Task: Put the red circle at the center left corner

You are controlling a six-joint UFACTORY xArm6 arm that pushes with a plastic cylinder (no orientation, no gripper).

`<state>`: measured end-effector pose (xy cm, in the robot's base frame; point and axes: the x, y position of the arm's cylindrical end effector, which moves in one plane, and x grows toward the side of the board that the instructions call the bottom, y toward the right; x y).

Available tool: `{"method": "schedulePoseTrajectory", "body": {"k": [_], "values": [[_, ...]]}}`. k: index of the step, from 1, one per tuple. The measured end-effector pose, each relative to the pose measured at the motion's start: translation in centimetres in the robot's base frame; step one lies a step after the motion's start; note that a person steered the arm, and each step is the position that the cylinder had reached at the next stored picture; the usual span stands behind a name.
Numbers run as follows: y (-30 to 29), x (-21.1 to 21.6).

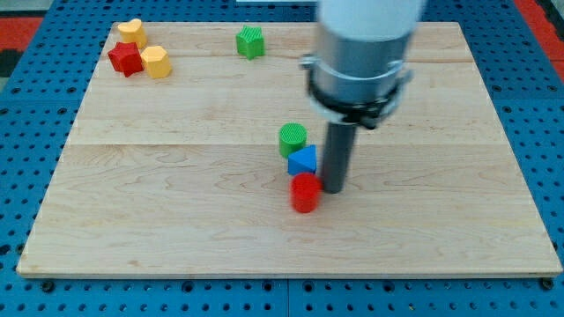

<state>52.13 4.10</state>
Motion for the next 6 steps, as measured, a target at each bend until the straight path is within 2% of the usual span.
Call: {"method": "schedulePoseTrajectory", "body": {"k": [1, 3, 5, 6], "values": [[0.0, 2.2], [-16.3, -4.0], [-17.5, -4.5], [-21.9, -9.7]]}}
